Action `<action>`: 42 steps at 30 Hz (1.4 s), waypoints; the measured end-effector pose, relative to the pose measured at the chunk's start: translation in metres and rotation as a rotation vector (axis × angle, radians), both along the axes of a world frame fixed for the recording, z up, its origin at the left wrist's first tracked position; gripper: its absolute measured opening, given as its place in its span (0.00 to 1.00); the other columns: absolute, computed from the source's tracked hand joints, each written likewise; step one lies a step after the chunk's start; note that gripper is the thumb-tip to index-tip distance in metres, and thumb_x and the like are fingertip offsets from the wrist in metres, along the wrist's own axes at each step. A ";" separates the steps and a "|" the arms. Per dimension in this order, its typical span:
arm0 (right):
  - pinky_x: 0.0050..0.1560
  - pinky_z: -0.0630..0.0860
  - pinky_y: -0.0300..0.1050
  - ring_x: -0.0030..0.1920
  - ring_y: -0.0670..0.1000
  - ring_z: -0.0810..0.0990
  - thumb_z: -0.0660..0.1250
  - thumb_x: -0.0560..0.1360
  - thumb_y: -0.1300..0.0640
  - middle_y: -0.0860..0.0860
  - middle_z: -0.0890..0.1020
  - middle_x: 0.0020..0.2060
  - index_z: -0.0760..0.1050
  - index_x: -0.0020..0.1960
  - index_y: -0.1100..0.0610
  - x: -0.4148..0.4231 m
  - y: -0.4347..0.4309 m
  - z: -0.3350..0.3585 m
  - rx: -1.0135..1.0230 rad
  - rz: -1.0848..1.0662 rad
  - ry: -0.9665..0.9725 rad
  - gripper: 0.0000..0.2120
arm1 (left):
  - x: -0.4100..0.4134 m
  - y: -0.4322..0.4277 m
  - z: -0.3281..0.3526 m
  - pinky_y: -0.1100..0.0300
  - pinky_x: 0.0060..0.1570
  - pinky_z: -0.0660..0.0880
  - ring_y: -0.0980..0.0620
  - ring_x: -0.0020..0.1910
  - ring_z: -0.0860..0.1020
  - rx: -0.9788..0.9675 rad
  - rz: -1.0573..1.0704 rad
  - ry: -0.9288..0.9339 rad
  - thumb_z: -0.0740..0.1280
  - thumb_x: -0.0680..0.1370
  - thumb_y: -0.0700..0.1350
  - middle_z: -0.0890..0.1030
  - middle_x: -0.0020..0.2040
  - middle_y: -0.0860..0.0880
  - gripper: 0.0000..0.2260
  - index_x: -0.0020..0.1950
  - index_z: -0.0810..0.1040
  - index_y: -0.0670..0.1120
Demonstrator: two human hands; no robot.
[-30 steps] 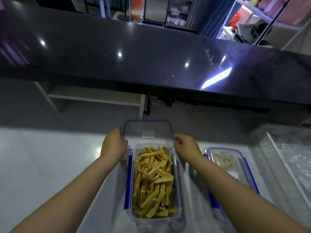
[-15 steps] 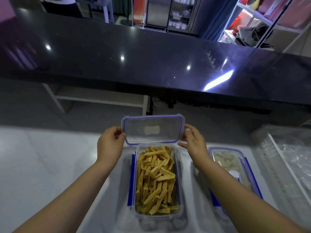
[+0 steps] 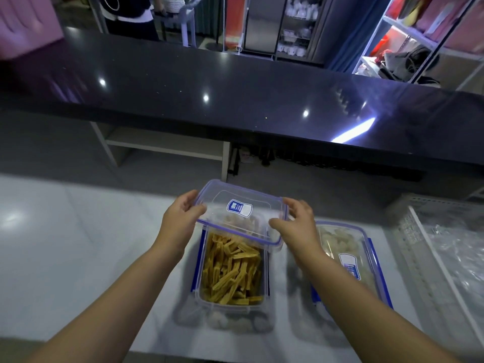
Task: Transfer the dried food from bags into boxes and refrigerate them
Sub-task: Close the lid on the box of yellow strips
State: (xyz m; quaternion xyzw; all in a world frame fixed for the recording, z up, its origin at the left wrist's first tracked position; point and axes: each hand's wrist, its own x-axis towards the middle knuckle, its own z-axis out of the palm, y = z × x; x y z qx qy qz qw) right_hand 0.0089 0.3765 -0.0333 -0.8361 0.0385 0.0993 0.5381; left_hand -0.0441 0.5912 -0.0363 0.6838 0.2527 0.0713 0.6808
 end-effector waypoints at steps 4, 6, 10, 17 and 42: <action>0.62 0.70 0.46 0.70 0.53 0.66 0.70 0.73 0.58 0.49 0.61 0.74 0.69 0.69 0.49 -0.015 -0.006 0.001 -0.065 0.080 -0.051 0.26 | -0.019 -0.005 0.001 0.63 0.46 0.73 0.52 0.52 0.78 0.076 0.069 -0.002 0.65 0.78 0.39 0.78 0.57 0.48 0.17 0.67 0.72 0.44; 0.65 0.72 0.50 0.69 0.52 0.67 0.71 0.73 0.56 0.48 0.64 0.72 0.70 0.68 0.48 -0.023 -0.008 -0.004 -0.066 0.118 -0.069 0.25 | -0.033 -0.006 0.001 0.64 0.44 0.73 0.53 0.49 0.78 0.115 0.120 -0.002 0.65 0.77 0.38 0.79 0.54 0.49 0.17 0.66 0.73 0.44; 0.62 0.75 0.55 0.67 0.52 0.69 0.73 0.71 0.54 0.47 0.65 0.71 0.69 0.68 0.47 -0.042 -0.010 -0.019 -0.093 0.184 -0.059 0.27 | -0.056 -0.012 -0.005 0.62 0.45 0.75 0.51 0.50 0.78 0.172 0.119 0.059 0.66 0.77 0.38 0.78 0.56 0.48 0.19 0.68 0.72 0.42; 0.67 0.71 0.56 0.70 0.53 0.67 0.73 0.72 0.56 0.49 0.64 0.72 0.67 0.71 0.49 -0.031 -0.010 -0.022 -0.131 0.177 -0.090 0.29 | -0.049 -0.015 -0.014 0.56 0.55 0.75 0.50 0.58 0.76 0.208 0.081 0.054 0.66 0.76 0.39 0.76 0.64 0.47 0.23 0.71 0.68 0.43; 0.63 0.74 0.48 0.67 0.52 0.70 0.70 0.74 0.54 0.51 0.66 0.71 0.65 0.72 0.52 0.001 0.010 -0.028 -0.160 0.177 -0.091 0.29 | -0.018 0.004 -0.028 0.61 0.48 0.74 0.52 0.51 0.77 0.194 0.066 0.060 0.63 0.79 0.40 0.78 0.60 0.47 0.18 0.69 0.70 0.43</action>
